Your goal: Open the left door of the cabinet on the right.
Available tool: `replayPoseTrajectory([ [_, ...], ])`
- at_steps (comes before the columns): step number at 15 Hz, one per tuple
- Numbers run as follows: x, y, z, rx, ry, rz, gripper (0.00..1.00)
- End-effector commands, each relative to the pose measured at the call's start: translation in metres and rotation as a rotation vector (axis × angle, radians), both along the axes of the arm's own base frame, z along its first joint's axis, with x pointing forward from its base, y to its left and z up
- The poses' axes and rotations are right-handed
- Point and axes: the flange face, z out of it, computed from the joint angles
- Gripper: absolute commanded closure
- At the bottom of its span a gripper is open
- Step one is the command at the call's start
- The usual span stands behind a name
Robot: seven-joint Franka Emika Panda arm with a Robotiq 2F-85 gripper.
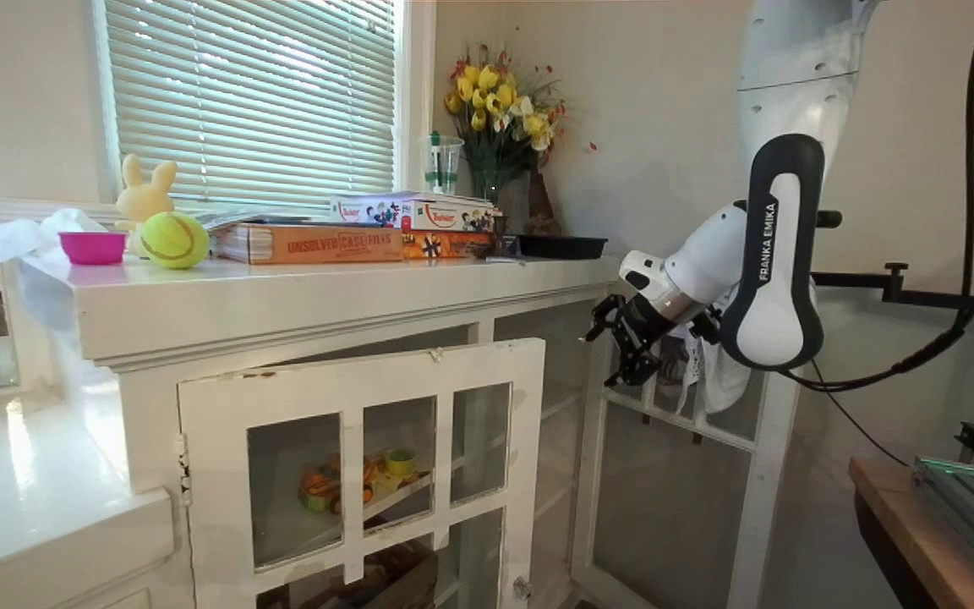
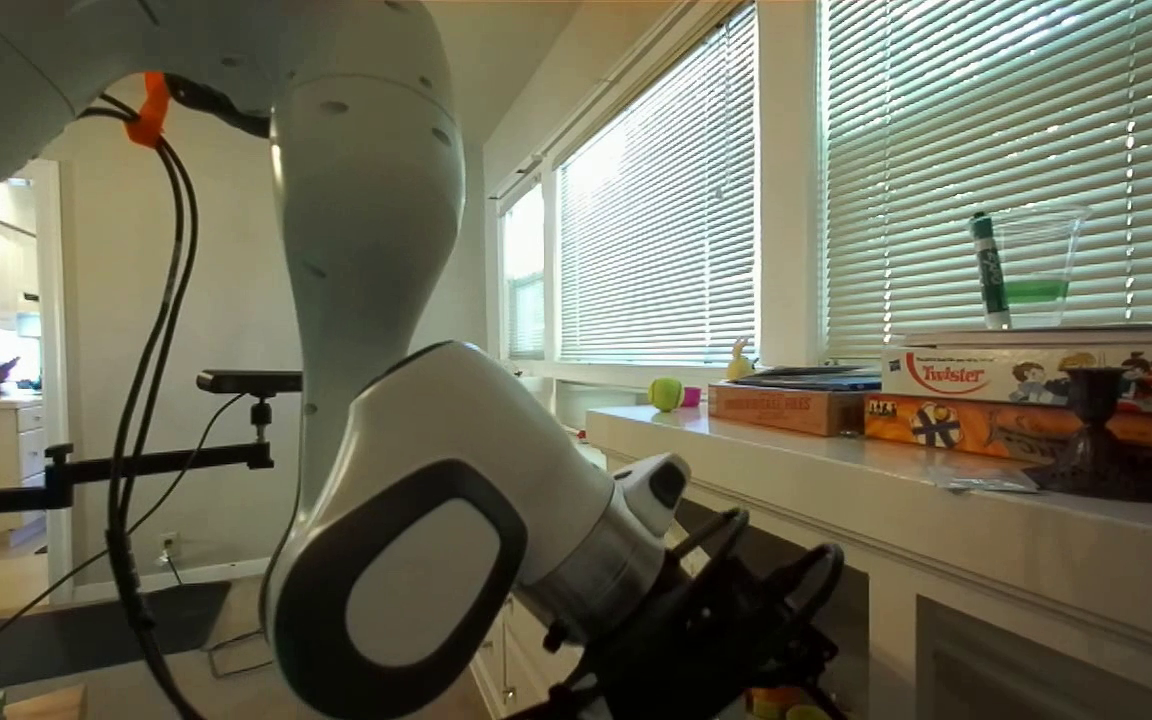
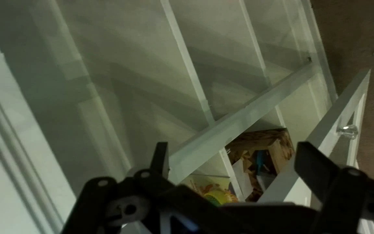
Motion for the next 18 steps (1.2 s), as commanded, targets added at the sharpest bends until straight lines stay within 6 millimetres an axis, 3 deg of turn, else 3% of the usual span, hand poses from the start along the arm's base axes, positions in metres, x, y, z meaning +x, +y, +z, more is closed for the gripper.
replayPoseTrajectory([
  [1, 0.002, -0.001, 0.011, 0.000, -0.011, 0.001, 0.00],
  [4, 0.002, 0.000, 0.022, 0.004, -0.018, -0.001, 0.00],
  [6, 0.006, 0.009, 0.007, 0.109, -0.015, -0.024, 0.00],
  [8, 0.010, 0.013, 0.008, 0.206, -0.015, -0.028, 0.00],
  [12, 0.003, 0.003, 0.011, 0.323, -0.002, -0.071, 0.00],
  [15, -0.010, -0.013, 0.040, 0.341, -0.019, -0.098, 0.00],
  [18, -0.011, -0.006, 0.061, 0.379, -0.020, -0.052, 0.00],
])
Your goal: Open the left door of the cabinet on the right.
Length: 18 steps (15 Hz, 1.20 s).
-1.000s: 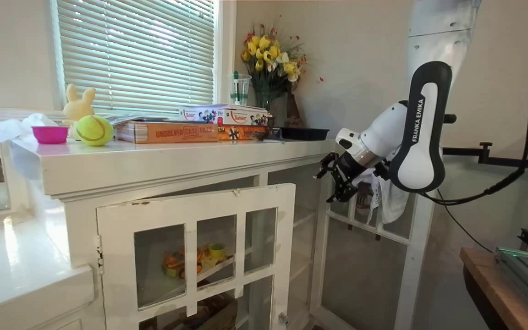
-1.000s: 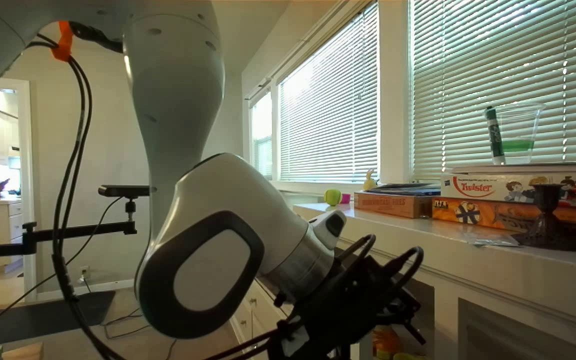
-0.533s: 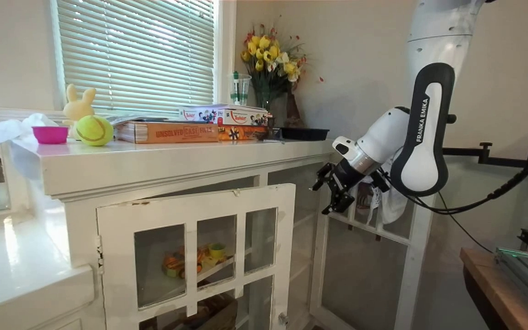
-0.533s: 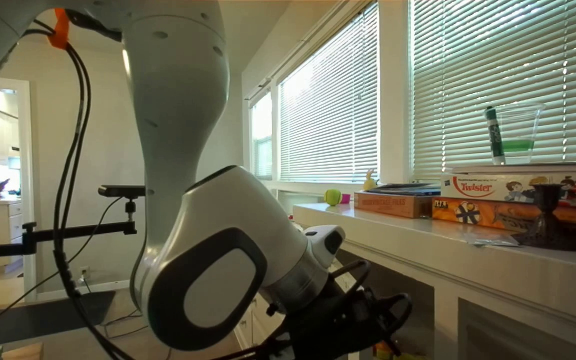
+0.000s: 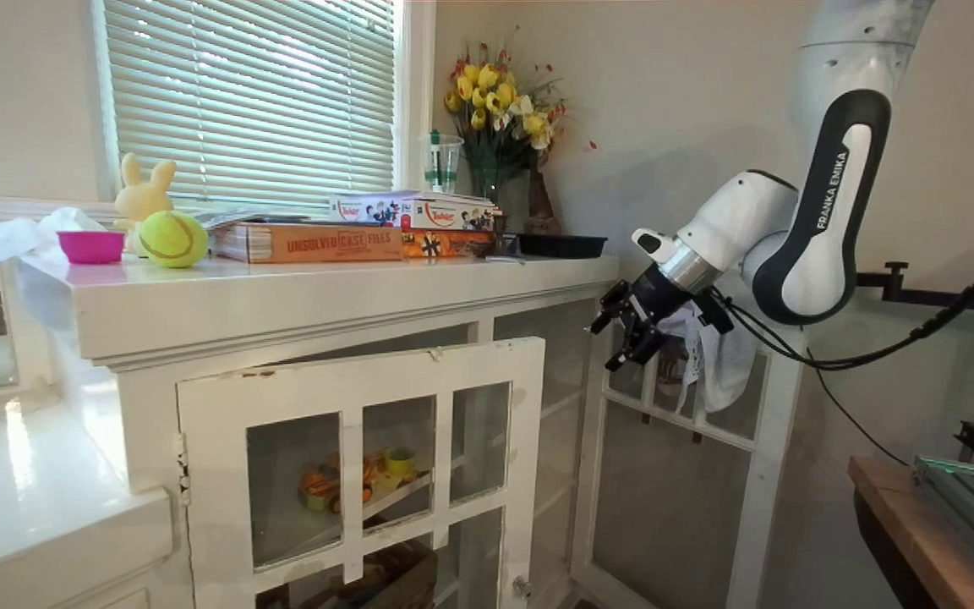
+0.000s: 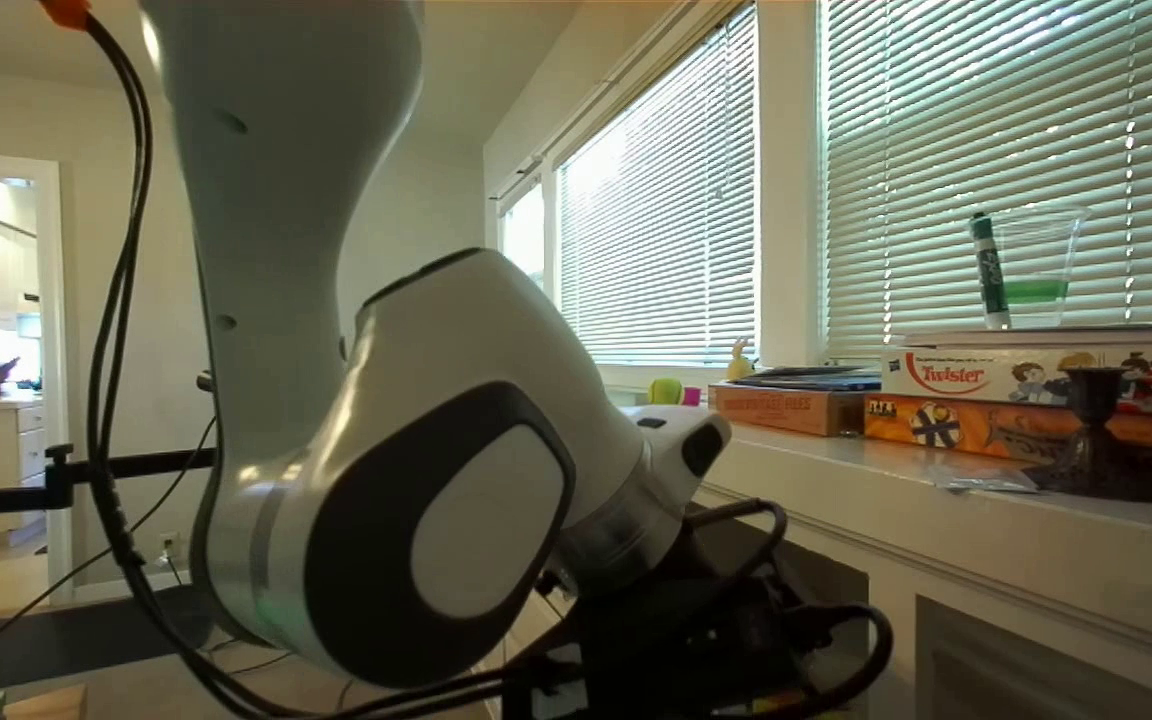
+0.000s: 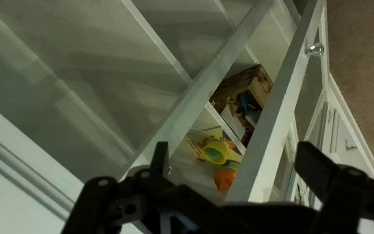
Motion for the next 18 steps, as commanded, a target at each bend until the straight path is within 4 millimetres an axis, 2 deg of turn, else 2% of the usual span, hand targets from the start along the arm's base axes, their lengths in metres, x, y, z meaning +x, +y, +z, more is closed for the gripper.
replayPoseTrajectory([
  [1, 0.000, 0.012, 0.031, 0.037, 0.004, 0.038, 0.00],
  [5, 0.004, 0.034, 0.040, 0.112, 0.014, 0.108, 0.00],
  [9, 0.009, 0.036, 0.039, 0.164, 0.057, 0.131, 0.00],
  [11, 0.011, 0.030, 0.049, 0.170, 0.066, 0.122, 0.00],
  [14, 0.018, 0.017, 0.075, 0.167, 0.064, 0.113, 0.00],
  [18, 0.053, 0.011, 0.109, 0.159, 0.066, 0.146, 0.00],
])
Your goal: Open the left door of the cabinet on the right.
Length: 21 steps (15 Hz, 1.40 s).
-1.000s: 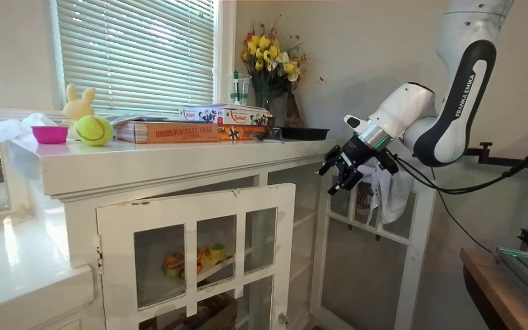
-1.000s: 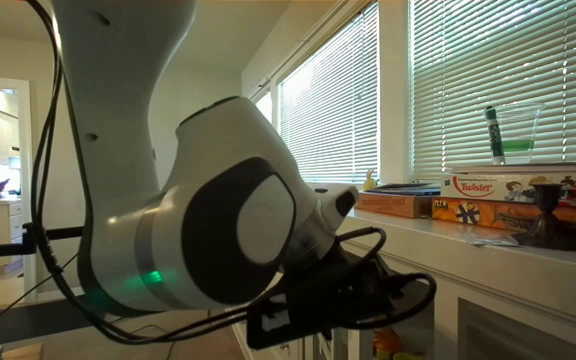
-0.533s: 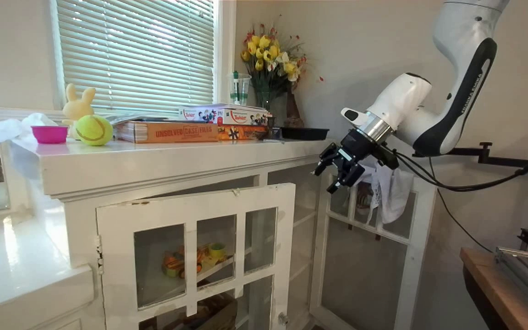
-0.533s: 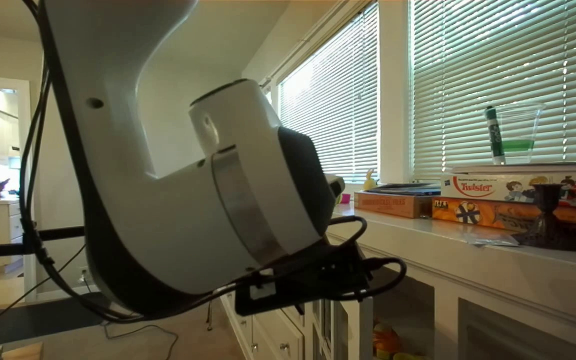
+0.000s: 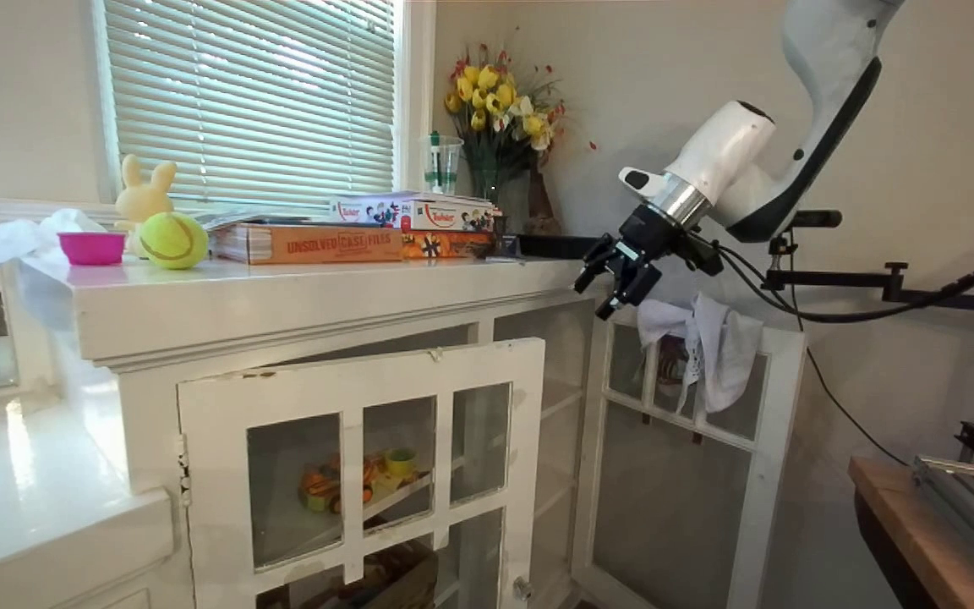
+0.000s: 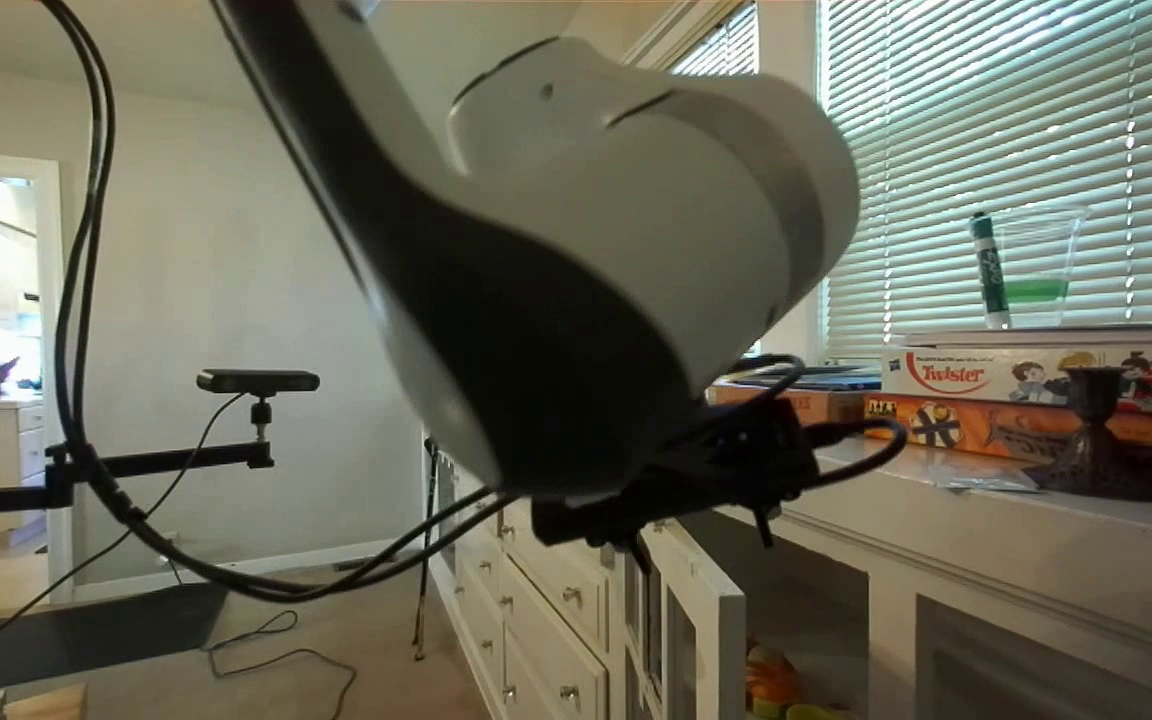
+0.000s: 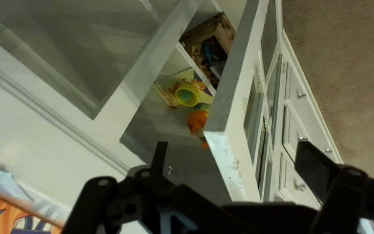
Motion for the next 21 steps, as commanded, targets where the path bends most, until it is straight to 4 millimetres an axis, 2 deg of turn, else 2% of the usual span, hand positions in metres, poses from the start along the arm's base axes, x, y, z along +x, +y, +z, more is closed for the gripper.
replayPoseTrajectory([
  [1, 0.039, 0.000, 0.028, -0.011, 0.002, 0.044, 0.00],
  [4, 0.070, 0.015, 0.038, -0.030, -0.006, 0.085, 0.00],
  [6, 0.085, 0.028, 0.025, -0.020, 0.015, 0.123, 0.00],
  [9, 0.092, 0.041, -0.009, 0.016, 0.089, 0.166, 0.00],
  [13, 0.091, 0.035, -0.051, 0.091, 0.165, 0.168, 0.00],
  [14, 0.091, 0.032, -0.057, 0.094, 0.175, 0.170, 0.03],
  [15, 0.092, 0.030, -0.063, 0.105, 0.188, 0.166, 0.27],
  [17, 0.094, 0.025, -0.071, 0.108, 0.208, 0.169, 0.32],
  [21, 0.102, 0.023, -0.073, 0.097, 0.225, 0.197, 0.62],
])
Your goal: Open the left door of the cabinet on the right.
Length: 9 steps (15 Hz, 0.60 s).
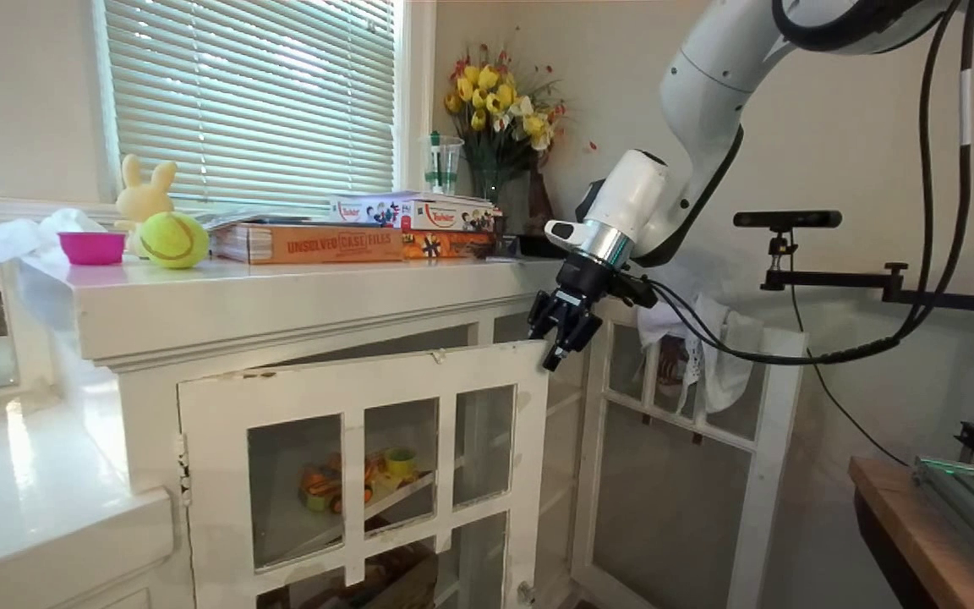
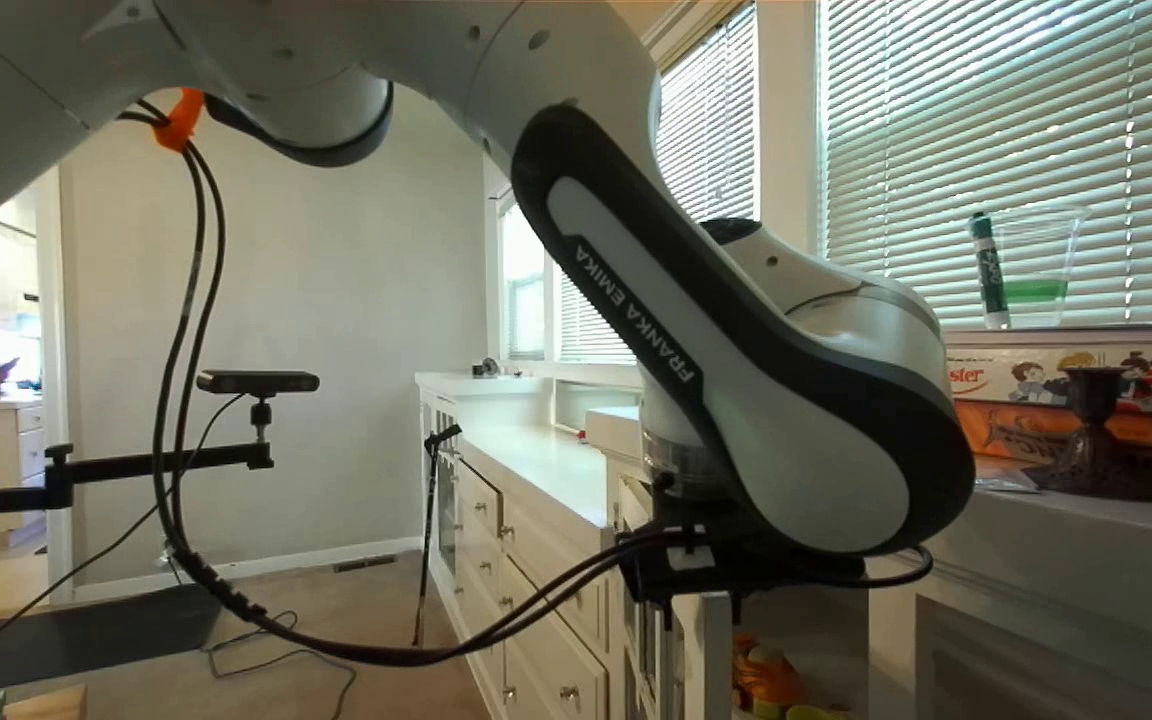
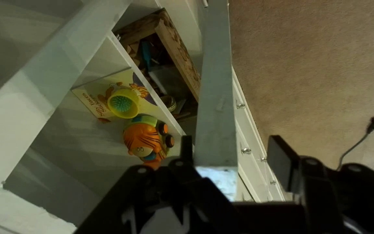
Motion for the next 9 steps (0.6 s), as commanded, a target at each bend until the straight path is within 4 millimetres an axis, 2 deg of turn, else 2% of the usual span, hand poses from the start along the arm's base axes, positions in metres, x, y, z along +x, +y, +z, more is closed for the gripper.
replayPoseTrajectory([
  [1, 0.016, 0.001, 0.000, 0.010, 0.010, 0.025, 0.68],
  [4, 0.020, 0.004, 0.004, 0.003, 0.007, 0.055, 0.89],
  [5, 0.018, 0.007, 0.005, 0.003, 0.014, 0.073, 0.93],
  [9, 0.015, 0.015, 0.008, -0.025, 0.026, 0.122, 0.92],
])
